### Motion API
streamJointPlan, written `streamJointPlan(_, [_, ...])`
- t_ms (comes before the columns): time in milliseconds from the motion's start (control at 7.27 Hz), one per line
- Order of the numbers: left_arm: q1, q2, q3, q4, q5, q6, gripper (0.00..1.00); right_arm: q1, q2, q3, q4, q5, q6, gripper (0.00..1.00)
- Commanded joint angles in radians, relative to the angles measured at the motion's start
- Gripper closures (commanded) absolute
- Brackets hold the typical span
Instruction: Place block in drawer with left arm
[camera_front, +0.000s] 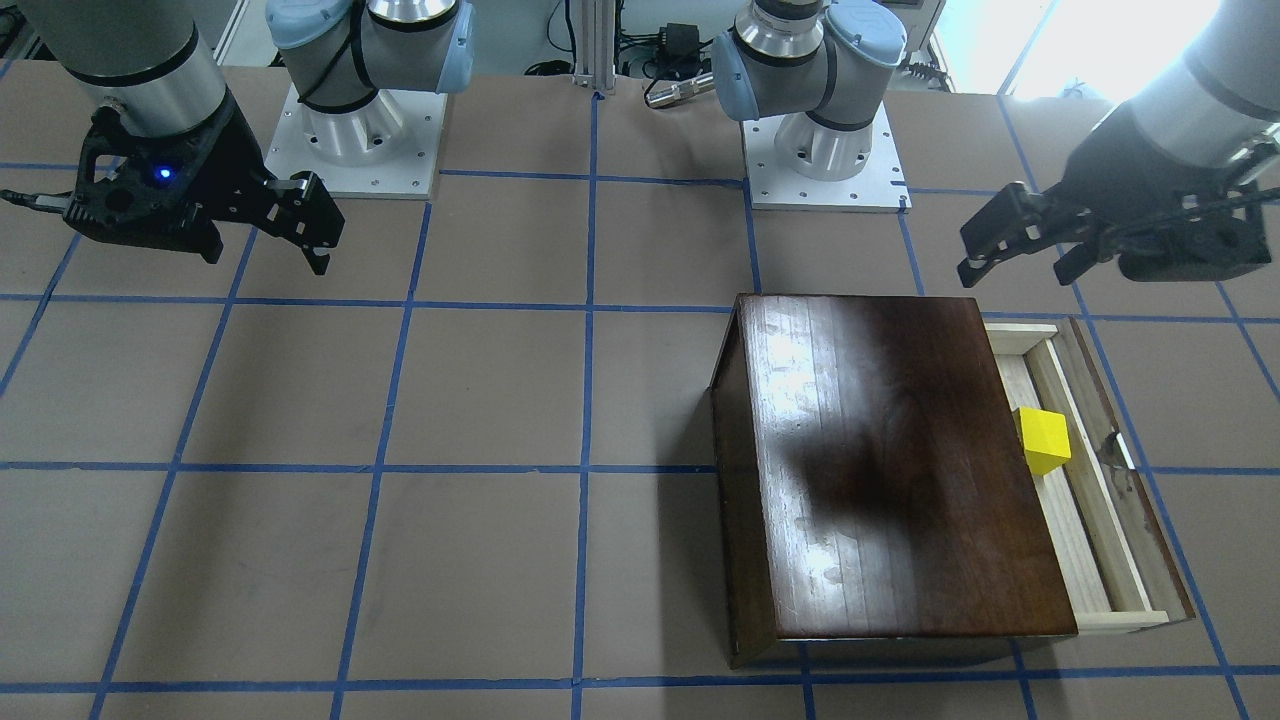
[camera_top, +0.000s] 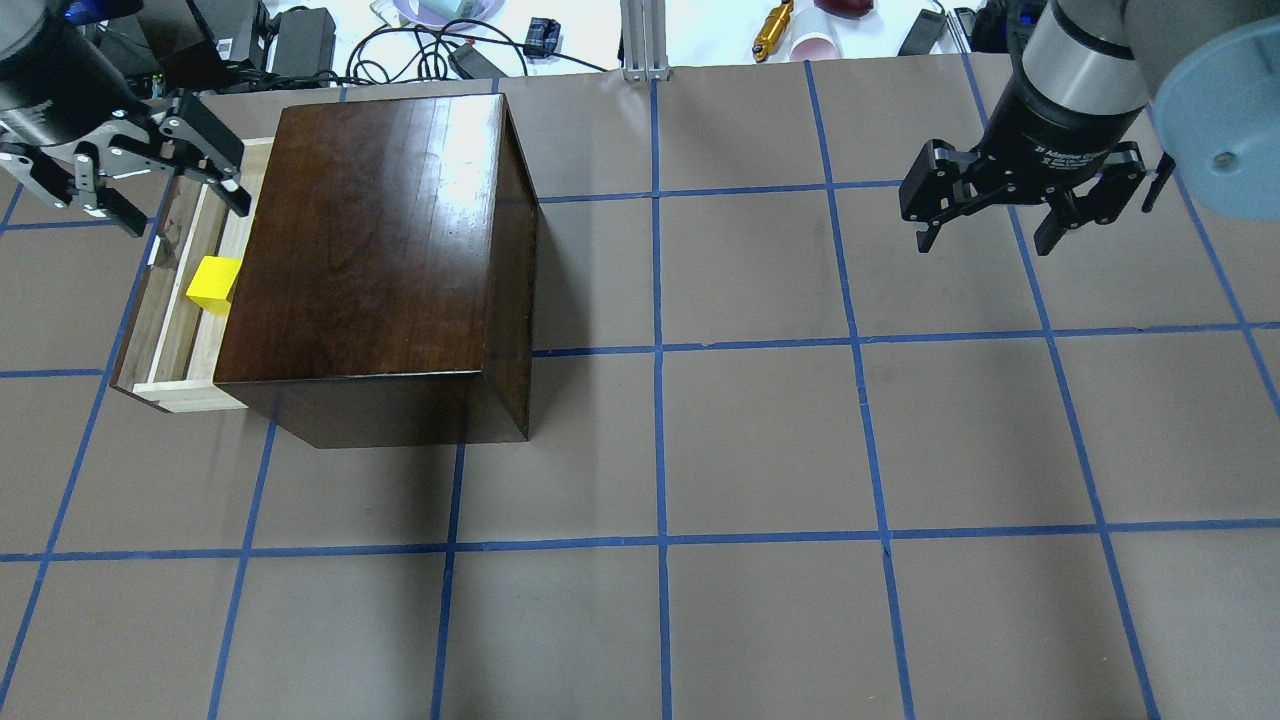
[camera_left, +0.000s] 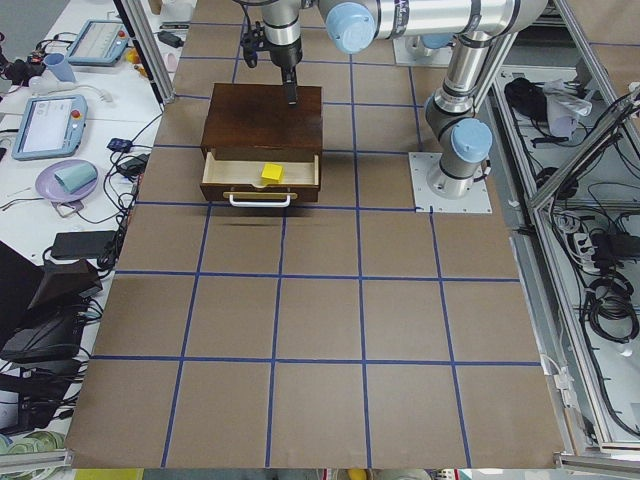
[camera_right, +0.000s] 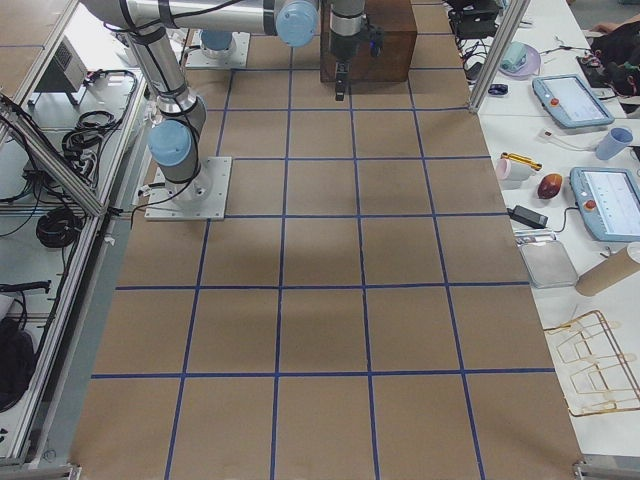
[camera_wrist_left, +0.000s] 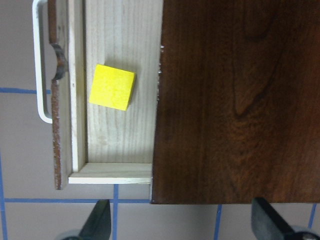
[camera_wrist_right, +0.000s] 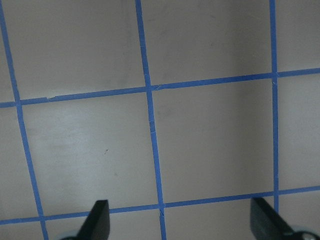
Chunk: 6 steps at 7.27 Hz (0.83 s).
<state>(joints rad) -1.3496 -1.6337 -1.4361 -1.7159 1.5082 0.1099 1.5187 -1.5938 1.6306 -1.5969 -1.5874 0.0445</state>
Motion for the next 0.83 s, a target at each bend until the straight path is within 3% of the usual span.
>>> streamJointPlan(0, [-0.142, -0.006, -0.020, 0.127, 0.000, -0.111, 0.00, 0.000, 0.002, 0.000, 0.000, 0.001, 0.000, 0.00])
streamJointPlan(275, [-0.218, 0.009, -0.056, 0.240, 0.057, -0.131, 0.00, 0.000, 0.002, 0.000, 0.000, 0.001, 0.000, 0.00])
streamJointPlan(688, [-0.215, 0.021, -0.049, 0.213, 0.093, -0.127, 0.00, 0.000, 0.000, 0.000, 0.000, 0.001, 0.000, 0.00])
